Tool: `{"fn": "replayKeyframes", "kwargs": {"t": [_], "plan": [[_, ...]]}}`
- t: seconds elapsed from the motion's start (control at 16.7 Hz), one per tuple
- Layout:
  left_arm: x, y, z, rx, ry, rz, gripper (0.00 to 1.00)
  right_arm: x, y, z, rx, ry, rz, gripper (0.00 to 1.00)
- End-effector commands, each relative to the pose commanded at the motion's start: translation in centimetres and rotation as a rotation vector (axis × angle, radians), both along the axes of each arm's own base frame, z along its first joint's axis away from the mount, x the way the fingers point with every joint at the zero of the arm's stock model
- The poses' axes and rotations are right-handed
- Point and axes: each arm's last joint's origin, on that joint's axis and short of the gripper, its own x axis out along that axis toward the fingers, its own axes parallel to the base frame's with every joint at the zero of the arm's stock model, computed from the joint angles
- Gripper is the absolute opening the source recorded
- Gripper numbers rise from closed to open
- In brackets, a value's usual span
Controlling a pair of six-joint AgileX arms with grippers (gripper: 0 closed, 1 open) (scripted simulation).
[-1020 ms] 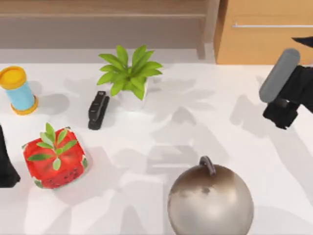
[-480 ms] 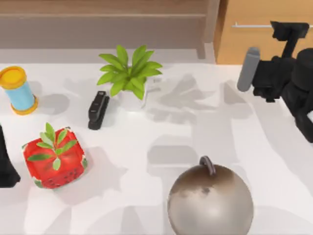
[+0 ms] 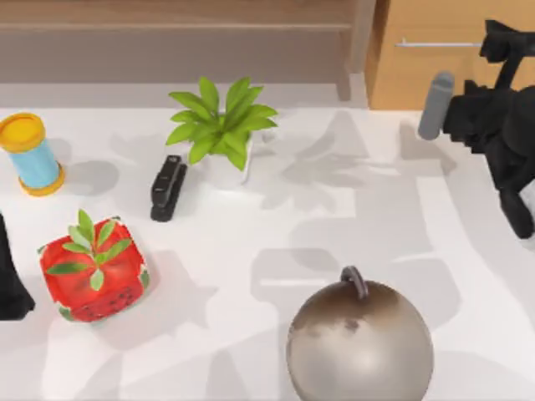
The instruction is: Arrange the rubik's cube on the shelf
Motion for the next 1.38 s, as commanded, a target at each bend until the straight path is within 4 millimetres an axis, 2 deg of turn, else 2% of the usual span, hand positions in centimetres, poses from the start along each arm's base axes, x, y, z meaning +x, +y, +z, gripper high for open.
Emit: {"fn": "replayKeyframes", "kwargs": {"t": [0.42, 0.78, 1.02, 1.38], "plan": [[0.0, 0.0, 0.0, 0.000, 0.000, 0.000, 1.00, 0.0, 0.1, 0.0, 0.000, -0.003, 0.002, 1.00], [0.0, 0.0, 0.0, 0.000, 0.000, 0.000, 1.00, 2.4, -0.1, 0.0, -0.001, -0.004, -0.003, 1.00], [0.0, 0.0, 0.0, 0.000, 0.000, 0.000, 1.00, 2.5, -0.1, 0.0, -0.001, -0.004, -0.003, 1.00], [0.0, 0.0, 0.0, 0.000, 0.000, 0.000, 1.00, 2.5, -0.1, 0.0, -0.001, -0.004, -0.003, 0.55]]}}
